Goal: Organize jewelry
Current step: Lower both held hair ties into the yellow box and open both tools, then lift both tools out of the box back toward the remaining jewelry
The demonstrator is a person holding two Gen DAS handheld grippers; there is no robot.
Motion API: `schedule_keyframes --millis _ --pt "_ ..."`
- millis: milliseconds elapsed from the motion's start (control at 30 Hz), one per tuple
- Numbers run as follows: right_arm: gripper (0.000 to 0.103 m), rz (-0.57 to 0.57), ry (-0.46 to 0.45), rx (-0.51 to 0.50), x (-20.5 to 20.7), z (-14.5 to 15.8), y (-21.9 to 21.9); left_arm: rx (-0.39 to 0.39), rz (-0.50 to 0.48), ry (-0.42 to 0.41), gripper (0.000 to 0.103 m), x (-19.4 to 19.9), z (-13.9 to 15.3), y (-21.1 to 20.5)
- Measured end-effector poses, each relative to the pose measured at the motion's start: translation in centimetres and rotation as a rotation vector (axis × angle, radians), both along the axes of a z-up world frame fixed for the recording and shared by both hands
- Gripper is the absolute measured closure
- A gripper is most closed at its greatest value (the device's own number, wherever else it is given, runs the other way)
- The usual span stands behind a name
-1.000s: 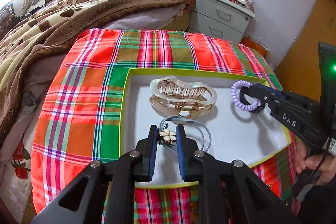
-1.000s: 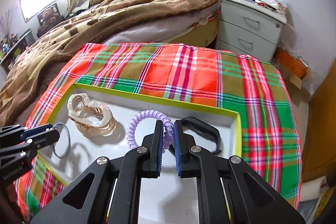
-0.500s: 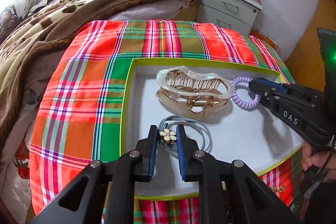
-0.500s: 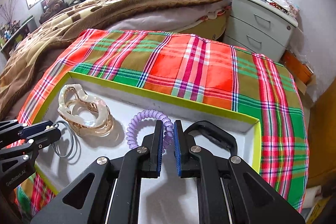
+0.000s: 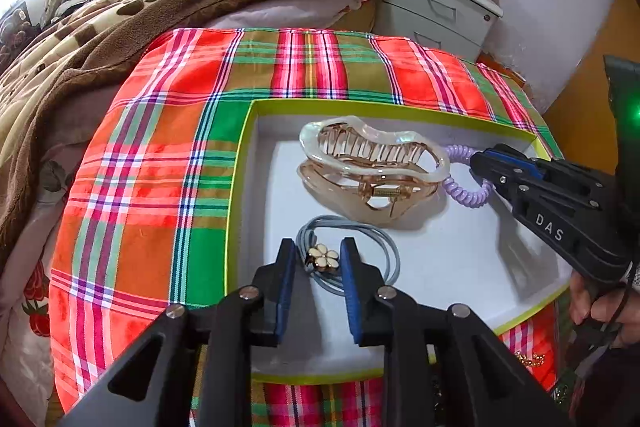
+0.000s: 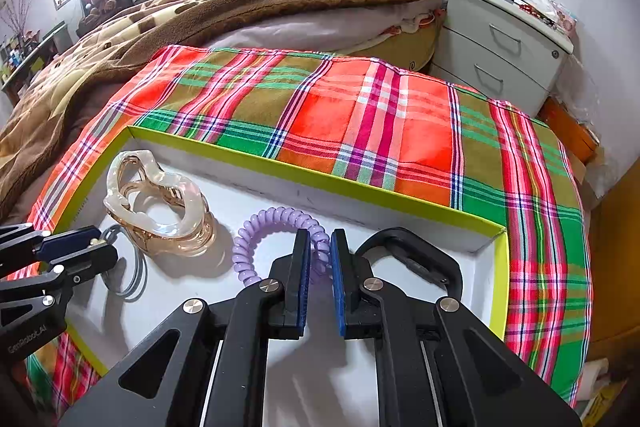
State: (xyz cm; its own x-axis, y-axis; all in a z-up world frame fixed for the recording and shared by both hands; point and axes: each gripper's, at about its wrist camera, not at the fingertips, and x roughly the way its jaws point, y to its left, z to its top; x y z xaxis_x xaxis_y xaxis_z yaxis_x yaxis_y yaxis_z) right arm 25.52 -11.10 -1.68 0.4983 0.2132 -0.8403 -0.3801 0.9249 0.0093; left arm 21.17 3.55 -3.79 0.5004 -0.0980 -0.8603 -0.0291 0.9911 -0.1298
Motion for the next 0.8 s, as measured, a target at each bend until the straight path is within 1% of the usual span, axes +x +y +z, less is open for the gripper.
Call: schedule_keyframes --millis 167,267,500,567,633,800 --pt "0.09 -0.001 -0.002 0.005 -0.1 0.1 -0.1 -0.014 0.004 -0.004 0.074 -0.1 0.2 0.2" --pt "0.086 -0.002 -0.008 0.017 -0.2 0.4 -0.2 -0.018 0.009 -0.015 0.069 -0.3 0.5 0.3" --pt "0.084 -0.02 -0.039 0.042 -1.0 1.6 -0.7 -0.039 -0.003 -0.047 0.066 -1.5 1.8 0.3" --pt "0.081 -0.027 -0.051 0.053 -1.4 2.0 -1.1 -0.043 -0.009 -0.058 0.066 -2.1 2.3 0.3" --pt "0.068 -0.033 -0.064 0.072 -2.0 2.7 -1.6 -0.05 -0.011 -0.072 0.066 -2.8 2.9 0.4" --pt "0.067 -0.058 -0.091 0.118 -3.9 4.2 -3.0 -0.088 -0.032 -0.095 0.064 -4.6 4.0 0.6"
